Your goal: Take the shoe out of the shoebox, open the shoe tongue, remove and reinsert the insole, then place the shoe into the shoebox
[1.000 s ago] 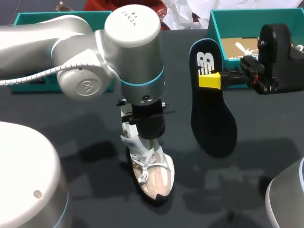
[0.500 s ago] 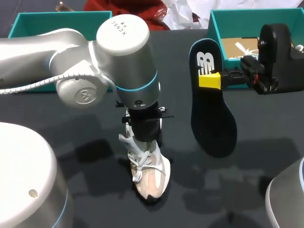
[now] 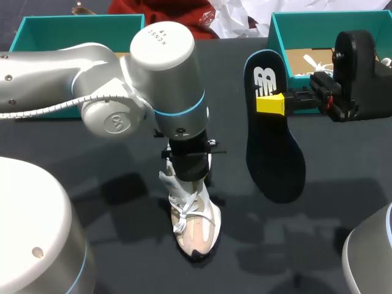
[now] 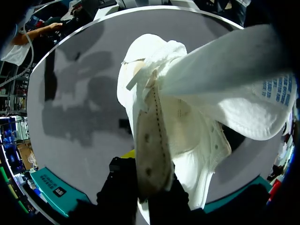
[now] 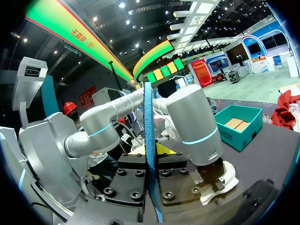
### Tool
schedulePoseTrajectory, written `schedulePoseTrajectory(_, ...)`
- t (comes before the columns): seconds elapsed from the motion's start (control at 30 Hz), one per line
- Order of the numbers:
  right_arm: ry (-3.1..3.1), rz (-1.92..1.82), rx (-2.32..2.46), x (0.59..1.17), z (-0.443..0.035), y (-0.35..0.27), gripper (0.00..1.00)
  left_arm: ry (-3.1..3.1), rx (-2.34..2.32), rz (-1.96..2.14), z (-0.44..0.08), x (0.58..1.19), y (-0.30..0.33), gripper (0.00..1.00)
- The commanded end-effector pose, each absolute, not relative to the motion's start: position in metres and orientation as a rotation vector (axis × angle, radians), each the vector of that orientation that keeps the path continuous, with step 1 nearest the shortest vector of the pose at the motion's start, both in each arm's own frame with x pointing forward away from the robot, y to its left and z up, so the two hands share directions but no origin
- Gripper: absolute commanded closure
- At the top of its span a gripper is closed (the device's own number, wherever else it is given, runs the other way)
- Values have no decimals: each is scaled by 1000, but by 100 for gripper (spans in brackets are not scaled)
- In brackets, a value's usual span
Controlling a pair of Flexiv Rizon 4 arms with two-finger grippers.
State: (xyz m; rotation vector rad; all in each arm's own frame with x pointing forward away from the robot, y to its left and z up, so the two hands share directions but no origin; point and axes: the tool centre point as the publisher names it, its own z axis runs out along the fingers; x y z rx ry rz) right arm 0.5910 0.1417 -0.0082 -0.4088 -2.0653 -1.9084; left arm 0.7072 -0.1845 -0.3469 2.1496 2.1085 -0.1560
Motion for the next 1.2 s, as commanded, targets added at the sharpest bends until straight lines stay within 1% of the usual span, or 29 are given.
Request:
schedulePoseTrajectory(0.03, -2065, -1910, -410, 591, -9, 143, 100, 2106, 2166, -173, -361, 713, -191, 100)
schedulePoseTrajectory(0.3, -2065, -1910, -410, 591, -9, 143, 100, 2047, 2215, -190, -377, 715, -198, 100)
schedulePoseTrajectory(0.7, -2065, -1910, -410, 591, -9, 143, 100, 1991, 2258, -207, -384, 719, -208, 100)
schedulePoseTrajectory(0.73, -2065, -1910, -410, 591, -9, 143, 100, 1992, 2257, -208, -384, 719, -208, 92)
schedulePoseTrajectory(0.8, -2065, -1910, -410, 591, -9, 143, 100, 1991, 2251, -213, -383, 720, -207, 71)
schedulePoseTrajectory(0.87, -2065, -1910, -410, 591, -9, 143, 100, 1984, 2241, -213, -380, 721, -206, 61)
schedulePoseTrajectory(0.93, -2065, -1910, -410, 591, -9, 143, 100, 1974, 2224, -208, -375, 722, -206, 56)
schedulePoseTrajectory(1.07, -2065, -1910, -410, 591, -9, 143, 100, 1947, 2177, -202, -360, 724, -204, 51)
schedulePoseTrajectory(1.1, -2065, -1910, -410, 591, -9, 143, 100, 1941, 2155, -197, -355, 725, -203, 44)
schedulePoseTrajectory(1.13, -2065, -1910, -410, 591, -9, 143, 100, 1934, 2131, -195, -348, 726, -202, 32)
schedulePoseTrajectory(1.2, -2065, -1910, -410, 591, -9, 143, 100, 1917, 2073, -194, -333, 728, -200, 20)
